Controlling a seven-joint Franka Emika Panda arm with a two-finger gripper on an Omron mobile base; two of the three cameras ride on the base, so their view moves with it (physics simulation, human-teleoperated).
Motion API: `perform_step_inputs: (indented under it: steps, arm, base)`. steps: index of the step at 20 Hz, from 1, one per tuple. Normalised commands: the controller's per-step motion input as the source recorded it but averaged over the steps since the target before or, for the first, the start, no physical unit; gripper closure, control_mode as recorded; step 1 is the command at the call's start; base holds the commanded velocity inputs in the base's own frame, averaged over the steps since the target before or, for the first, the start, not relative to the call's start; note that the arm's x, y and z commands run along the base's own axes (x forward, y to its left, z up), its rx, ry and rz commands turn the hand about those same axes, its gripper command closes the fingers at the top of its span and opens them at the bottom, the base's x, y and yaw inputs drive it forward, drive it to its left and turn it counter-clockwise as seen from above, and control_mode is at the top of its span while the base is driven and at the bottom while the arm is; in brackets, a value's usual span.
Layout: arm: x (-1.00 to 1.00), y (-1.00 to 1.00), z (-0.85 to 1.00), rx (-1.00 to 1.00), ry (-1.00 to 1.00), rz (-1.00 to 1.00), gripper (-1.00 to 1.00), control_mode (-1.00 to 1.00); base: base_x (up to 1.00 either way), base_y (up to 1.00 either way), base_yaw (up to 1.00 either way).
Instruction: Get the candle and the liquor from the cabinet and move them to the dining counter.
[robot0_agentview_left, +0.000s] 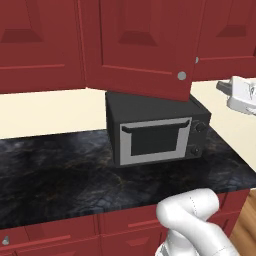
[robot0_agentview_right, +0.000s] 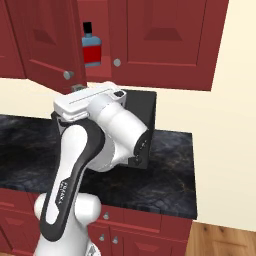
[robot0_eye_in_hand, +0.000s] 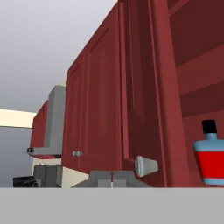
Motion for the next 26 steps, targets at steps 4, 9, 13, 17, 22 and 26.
perform_step_inputs:
  steps: [4,9,13,17,22,26]
  arm:
    - [0.16,-0.08,0.00,0.00,0.00,0.06,1.00,-1.00]
    - [0.31,-0.10,0.00,0.00,0.00,0.02,1.00,-1.00]
    - [0.35,-0.02,0.00,-0.01,0.00,0.00,1.00,-1.00]
    - [0.13,0.00,0.00,-0.06,0.00,0.04,1.00,-1.00]
    - [0.09,0.00,0.00,-0.08,0.00,0.08,1.00,-1.00]
    - [0.25,-0.01,0.00,-0.02,0.05,0.03,1.00,-1.00]
  base:
    - [0.00,0.00,0.00]
    - [0.00,0.00,0.00]
    - [0.00,0.00,0.00]
    - [0.00,0.00,0.00]
    - [0.00,0.00,0.00]
    - [0.00,0.00,0.00]
